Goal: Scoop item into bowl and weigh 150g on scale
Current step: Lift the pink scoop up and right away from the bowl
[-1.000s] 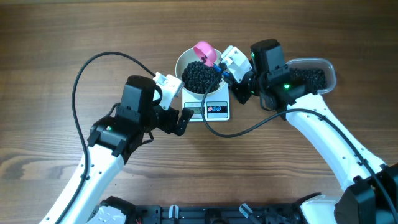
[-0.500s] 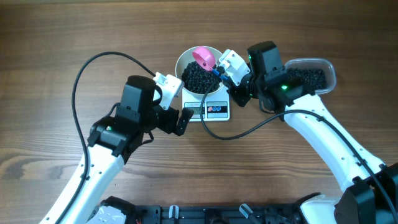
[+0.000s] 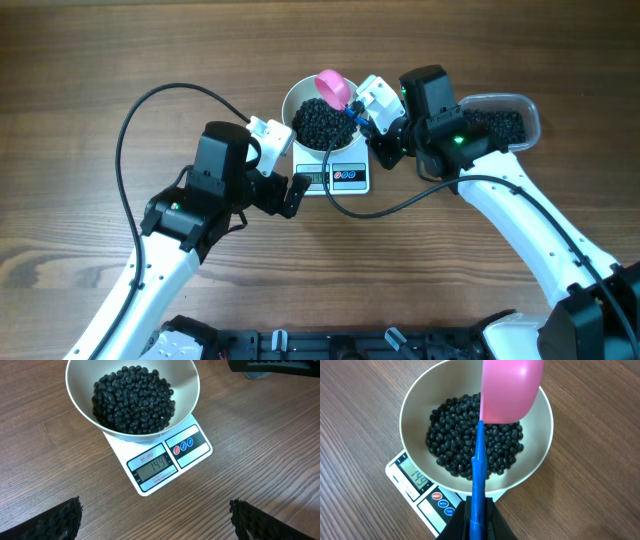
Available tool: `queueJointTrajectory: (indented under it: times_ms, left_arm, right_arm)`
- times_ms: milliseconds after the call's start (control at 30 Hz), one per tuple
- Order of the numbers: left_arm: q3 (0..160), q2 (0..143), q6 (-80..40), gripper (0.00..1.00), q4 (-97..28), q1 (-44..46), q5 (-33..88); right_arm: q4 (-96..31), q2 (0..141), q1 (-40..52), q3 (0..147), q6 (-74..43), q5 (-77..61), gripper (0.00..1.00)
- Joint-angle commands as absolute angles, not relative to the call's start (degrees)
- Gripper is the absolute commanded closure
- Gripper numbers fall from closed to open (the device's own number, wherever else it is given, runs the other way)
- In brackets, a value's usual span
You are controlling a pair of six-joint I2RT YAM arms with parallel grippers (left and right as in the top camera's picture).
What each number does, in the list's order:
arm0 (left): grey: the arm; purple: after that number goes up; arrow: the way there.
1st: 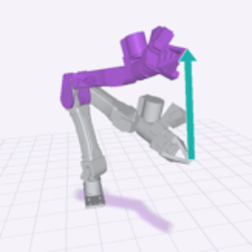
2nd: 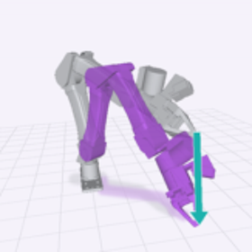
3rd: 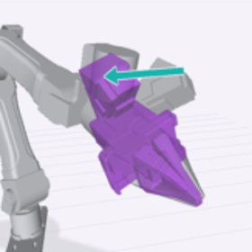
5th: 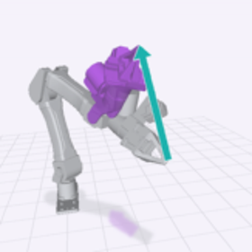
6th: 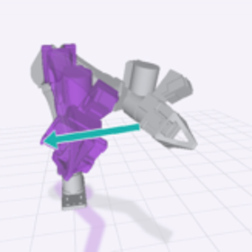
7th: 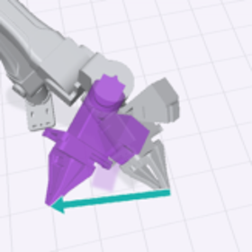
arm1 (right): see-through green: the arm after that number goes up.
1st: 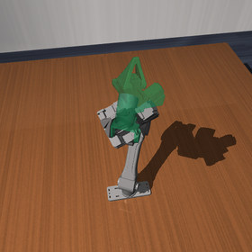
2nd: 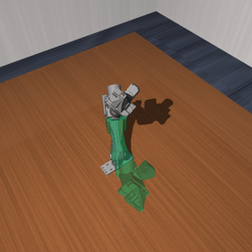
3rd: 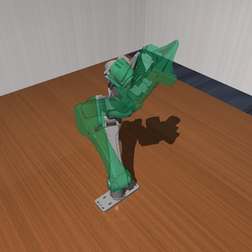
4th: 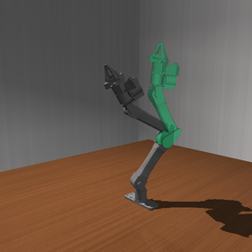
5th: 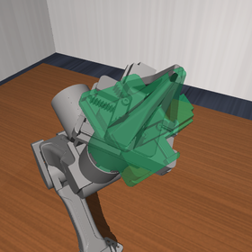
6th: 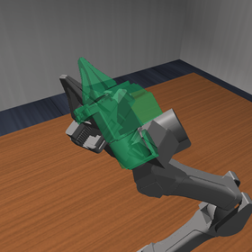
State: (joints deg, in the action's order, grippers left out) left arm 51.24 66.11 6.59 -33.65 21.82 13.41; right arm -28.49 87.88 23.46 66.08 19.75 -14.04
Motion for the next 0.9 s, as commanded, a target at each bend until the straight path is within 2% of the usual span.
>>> queueJointTrajectory:
  times_ms: [0, 500, 867]
  left_arm:
    - [51.0, 66.5, 7.2, 0.00, -33.7, 22.0, 13.9]
    - [51.0, 66.5, 7.2, 0.00, -33.7, 22.0, 13.9]
    - [51.0, 66.5, 7.2, 0.00, -33.7, 22.0, 13.9]
  right_arm:
    - [-28.0, 88.4, 23.3, 66.0, 18.0, -14.2, 0.96]
    - [-24.3, 84.6, 21.9, 66.1, 14.8, -14.1, 0.96]
    - [-24.4, 77.4, 10.6, 66.1, 11.8, -14.2, 0.96]
